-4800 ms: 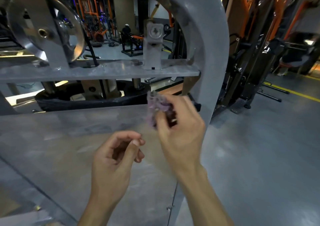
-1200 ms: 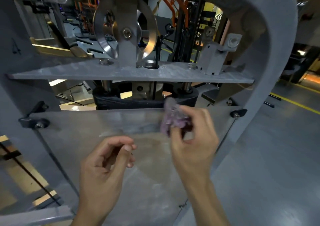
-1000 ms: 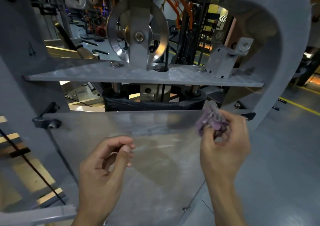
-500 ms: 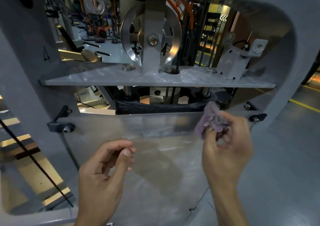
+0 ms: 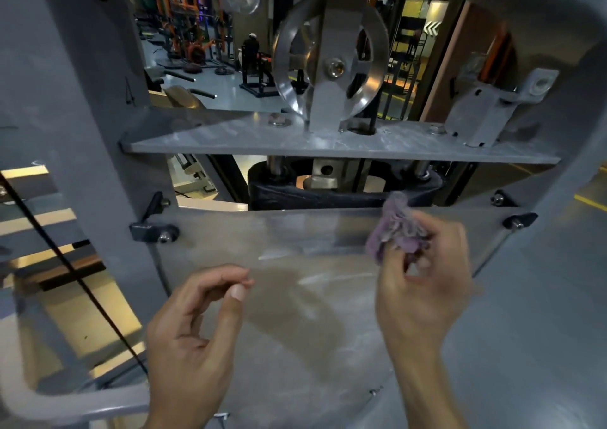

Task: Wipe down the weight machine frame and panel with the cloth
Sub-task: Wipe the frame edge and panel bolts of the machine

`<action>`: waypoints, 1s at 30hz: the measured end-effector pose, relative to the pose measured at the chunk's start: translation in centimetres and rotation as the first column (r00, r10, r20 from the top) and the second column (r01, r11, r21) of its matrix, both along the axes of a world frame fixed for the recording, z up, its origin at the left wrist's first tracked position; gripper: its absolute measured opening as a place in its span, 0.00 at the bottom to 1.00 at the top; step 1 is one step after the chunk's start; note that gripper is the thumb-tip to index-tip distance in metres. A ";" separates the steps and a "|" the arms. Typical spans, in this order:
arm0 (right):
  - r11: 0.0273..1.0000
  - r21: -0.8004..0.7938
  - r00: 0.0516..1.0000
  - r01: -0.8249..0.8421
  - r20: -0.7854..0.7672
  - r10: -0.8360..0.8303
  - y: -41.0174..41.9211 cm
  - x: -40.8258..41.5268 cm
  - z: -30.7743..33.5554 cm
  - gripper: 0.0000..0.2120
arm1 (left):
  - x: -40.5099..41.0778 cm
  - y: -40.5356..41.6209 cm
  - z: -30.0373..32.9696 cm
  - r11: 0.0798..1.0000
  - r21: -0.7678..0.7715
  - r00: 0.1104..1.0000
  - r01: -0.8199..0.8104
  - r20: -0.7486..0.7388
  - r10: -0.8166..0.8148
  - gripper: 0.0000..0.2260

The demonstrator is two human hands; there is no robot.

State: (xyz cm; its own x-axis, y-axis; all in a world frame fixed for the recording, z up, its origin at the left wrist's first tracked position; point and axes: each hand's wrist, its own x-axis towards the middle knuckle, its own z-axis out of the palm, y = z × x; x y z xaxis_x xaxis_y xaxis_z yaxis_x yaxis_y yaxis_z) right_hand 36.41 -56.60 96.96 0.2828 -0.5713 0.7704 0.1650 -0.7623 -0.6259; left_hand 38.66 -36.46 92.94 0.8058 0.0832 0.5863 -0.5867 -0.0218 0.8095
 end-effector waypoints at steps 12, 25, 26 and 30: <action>1.000 -0.001 1.000 -0.021 0.021 0.021 0.9 -0.1 -0.5 0.14 | 0.4 2.6 -0.3 0.998 -0.049 0.999 0.028 -0.023 -0.029 0.06; 1.000 -0.004 1.000 0.022 0.022 -0.022 3.8 0.6 -0.6 0.12 | 0.5 4.9 -0.5 0.997 -0.034 0.996 0.076 -0.041 -0.077 0.06; 0.999 0.006 0.999 0.042 0.019 -0.042 4.1 0.7 -0.6 0.12 | 0.5 5.2 -0.7 0.996 -0.038 0.996 0.077 -0.045 -0.079 0.06; 1.000 -0.005 1.000 -0.017 0.005 0.017 8.7 2.2 -0.5 0.13 | 0.7 5.9 -1.0 0.995 -0.039 0.995 0.094 -0.037 -0.096 0.05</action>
